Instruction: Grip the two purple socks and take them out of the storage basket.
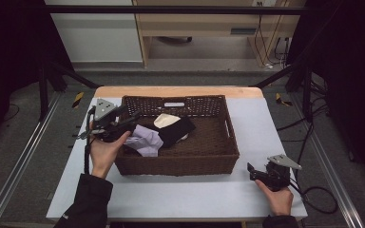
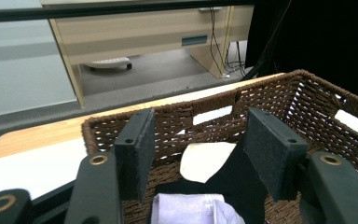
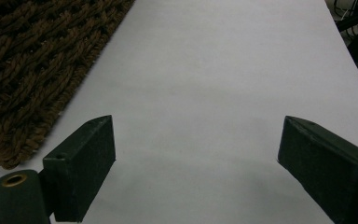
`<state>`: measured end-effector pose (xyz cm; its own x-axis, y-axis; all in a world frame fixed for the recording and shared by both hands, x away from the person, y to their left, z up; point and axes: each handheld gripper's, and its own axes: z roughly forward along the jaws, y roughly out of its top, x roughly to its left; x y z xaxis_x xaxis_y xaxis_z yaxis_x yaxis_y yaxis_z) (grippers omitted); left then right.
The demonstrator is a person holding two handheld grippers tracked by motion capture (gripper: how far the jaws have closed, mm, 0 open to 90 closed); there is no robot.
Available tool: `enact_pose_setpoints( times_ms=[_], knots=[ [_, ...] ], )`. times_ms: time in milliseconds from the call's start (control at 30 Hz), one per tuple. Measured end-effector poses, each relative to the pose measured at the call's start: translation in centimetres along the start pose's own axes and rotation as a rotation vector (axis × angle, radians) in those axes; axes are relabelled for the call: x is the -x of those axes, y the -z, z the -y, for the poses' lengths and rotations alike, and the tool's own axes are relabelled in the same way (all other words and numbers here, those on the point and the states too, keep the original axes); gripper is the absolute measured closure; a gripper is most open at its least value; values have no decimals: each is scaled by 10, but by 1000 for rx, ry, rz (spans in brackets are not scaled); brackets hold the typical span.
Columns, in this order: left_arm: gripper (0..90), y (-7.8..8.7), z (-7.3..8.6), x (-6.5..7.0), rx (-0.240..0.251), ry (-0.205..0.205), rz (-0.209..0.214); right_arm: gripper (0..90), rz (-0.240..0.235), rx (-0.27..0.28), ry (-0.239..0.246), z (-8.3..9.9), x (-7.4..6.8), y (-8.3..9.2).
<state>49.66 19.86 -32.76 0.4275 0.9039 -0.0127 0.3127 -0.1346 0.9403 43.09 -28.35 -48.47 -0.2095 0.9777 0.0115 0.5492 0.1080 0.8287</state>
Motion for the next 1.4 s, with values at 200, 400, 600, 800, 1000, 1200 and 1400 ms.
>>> enact_pose_setpoints(
  times_ms=[200, 400, 600, 800, 1000, 1200, 1400],
  knots=[
    [438, -15, 2, 1, -20, -1, 7, 112, -1, -3, -2, 0, 0, 0],
    [442, -35, 8, 4, -83, -56, -1, 112, -2, -2, -1, 0, 0, 0],
    [453, -45, 13, 5, -117, -79, 1, 112, -1, -1, 0, 0, 0, 0],
    [466, -56, 20, 7, -152, -98, 11, 113, -1, -1, 0, 0, 0, 0],
    [473, -63, 29, 8, -179, -119, 15, 113, -1, -2, 1, 0, 0, 0],
    [459, -65, 30, 8, -184, -121, 22, 113, -1, -3, 1, 0, 0, 0],
    [446, -76, 41, 7, -290, -134, 48, 113, -3, -2, 1, 0, 0, 0]
  ],
)
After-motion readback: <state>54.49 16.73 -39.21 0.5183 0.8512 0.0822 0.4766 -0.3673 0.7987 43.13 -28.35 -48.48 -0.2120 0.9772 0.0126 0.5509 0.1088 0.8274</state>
